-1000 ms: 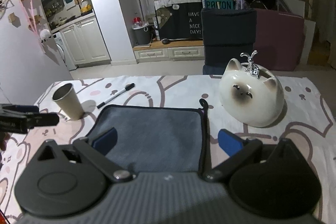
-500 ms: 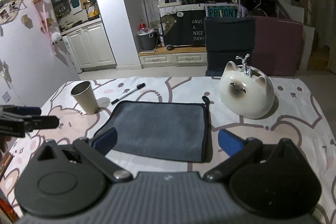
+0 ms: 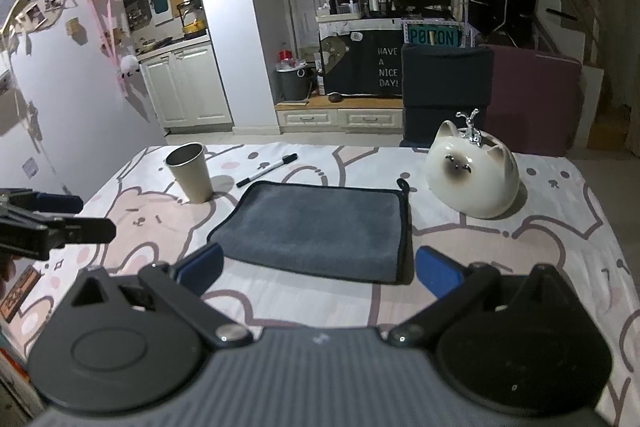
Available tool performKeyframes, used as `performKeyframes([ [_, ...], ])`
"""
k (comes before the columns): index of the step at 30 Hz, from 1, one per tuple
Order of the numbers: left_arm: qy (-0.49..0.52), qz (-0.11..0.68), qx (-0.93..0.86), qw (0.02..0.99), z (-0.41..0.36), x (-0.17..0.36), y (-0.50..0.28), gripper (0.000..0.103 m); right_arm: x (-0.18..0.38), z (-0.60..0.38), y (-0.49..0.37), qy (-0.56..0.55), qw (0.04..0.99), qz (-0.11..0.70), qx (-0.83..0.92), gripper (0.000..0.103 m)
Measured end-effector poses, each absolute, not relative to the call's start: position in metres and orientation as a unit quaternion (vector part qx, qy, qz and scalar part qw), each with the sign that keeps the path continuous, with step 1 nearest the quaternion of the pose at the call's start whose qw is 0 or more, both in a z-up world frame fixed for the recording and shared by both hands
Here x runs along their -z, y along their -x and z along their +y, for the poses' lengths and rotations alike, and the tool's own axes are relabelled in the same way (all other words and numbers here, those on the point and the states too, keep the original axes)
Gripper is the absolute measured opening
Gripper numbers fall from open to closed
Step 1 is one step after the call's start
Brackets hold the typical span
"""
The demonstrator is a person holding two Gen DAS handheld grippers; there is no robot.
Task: Fold towel
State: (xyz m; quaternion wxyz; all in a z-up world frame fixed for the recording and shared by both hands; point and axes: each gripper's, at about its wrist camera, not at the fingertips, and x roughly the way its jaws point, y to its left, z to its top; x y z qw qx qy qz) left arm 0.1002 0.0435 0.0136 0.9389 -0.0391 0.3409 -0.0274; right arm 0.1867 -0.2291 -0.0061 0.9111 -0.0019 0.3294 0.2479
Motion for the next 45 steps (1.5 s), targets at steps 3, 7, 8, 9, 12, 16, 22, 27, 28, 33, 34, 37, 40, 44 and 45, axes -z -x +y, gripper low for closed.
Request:
performKeyframes([
  [3, 0.032, 0.339, 0.030, 0.940, 0.042, -0.015, -0.088, 0.103, 0.005, -0.231, -0.174, 0.003, 0.911, 0.325, -0.254, 0.103],
  [7, 0.023, 0.337, 0.032, 0.941, 0.039, -0.016, -0.074, 0.103, 0.003, -0.235, -0.156, 0.000, 0.909, 0.321, -0.267, 0.103],
  [8, 0.024, 0.336, 0.033, 0.941, 0.039, -0.016, -0.070, 0.103, 0.002, -0.236, -0.151, 0.000, 0.908, 0.320, -0.269, 0.103],
  [9, 0.025, 0.334, 0.035, 0.942, 0.039, -0.017, -0.066, 0.103, 0.001, -0.236, -0.147, -0.001, 0.907, 0.320, -0.272, 0.103],
  [12, 0.027, 0.328, 0.038, 0.944, 0.038, -0.018, -0.055, 0.103, 0.000, -0.239, -0.134, -0.004, 0.906, 0.318, -0.279, 0.103],
  [16, 0.029, 0.327, 0.046, 0.944, 0.036, -0.015, -0.042, 0.103, 0.000, -0.242, -0.119, 0.002, 0.908, 0.312, -0.279, 0.103],
  [22, 0.027, 0.331, 0.047, 0.942, 0.033, -0.008, -0.030, 0.103, 0.000, -0.249, -0.109, -0.001, 0.914, 0.305, -0.268, 0.103],
  [27, 0.032, 0.329, 0.049, 0.943, 0.034, -0.007, -0.020, 0.103, 0.000, -0.254, -0.100, -0.002, 0.915, 0.299, -0.270, 0.103],
  [28, 0.032, 0.328, 0.049, 0.943, 0.033, -0.007, -0.017, 0.103, 0.000, -0.254, -0.098, -0.002, 0.916, 0.297, -0.271, 0.103],
  [33, 0.029, 0.329, 0.056, 0.942, 0.030, -0.006, -0.009, 0.103, -0.003, -0.254, -0.095, -0.001, 0.914, 0.290, -0.282, 0.103],
  [34, 0.027, 0.327, 0.056, 0.943, 0.029, -0.007, -0.008, 0.103, -0.004, -0.254, -0.094, -0.001, 0.914, 0.289, -0.285, 0.103],
  [37, 0.025, 0.323, 0.056, 0.944, 0.027, -0.007, -0.004, 0.103, -0.003, -0.254, -0.093, 0.002, 0.912, 0.288, -0.293, 0.103],
  [40, 0.026, 0.321, 0.054, 0.945, 0.028, -0.007, -0.003, 0.103, -0.002, -0.253, -0.092, 0.005, 0.911, 0.291, -0.294, 0.103],
  [44, 0.025, 0.321, 0.054, 0.945, 0.028, -0.007, -0.003, 0.103, -0.001, -0.252, -0.091, 0.008, 0.909, 0.293, -0.297, 0.103],
  [45, 0.025, 0.321, 0.054, 0.945, 0.028, -0.007, -0.003, 0.103, -0.001, -0.251, -0.091, 0.009, 0.908, 0.294, -0.298, 0.103],
])
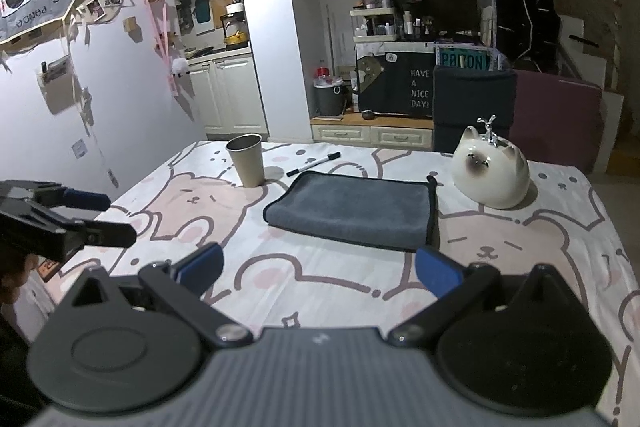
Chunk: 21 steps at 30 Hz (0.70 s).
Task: Fold towel
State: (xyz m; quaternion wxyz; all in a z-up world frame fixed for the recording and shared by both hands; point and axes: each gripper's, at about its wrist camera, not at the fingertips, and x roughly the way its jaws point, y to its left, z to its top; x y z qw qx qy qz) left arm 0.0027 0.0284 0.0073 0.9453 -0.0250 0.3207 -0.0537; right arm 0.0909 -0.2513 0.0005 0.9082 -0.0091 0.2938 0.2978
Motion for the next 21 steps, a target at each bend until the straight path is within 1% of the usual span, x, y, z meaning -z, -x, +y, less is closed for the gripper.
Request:
performKeyframes([
  [21, 0.025, 0.321, 0.053, 0.945, 0.0292, -0.0069, -0.0021, 0.103, 0.0000, -0.2488, -0.0892, 0.012, 0.906, 0.300, -0.300, 0.103],
])
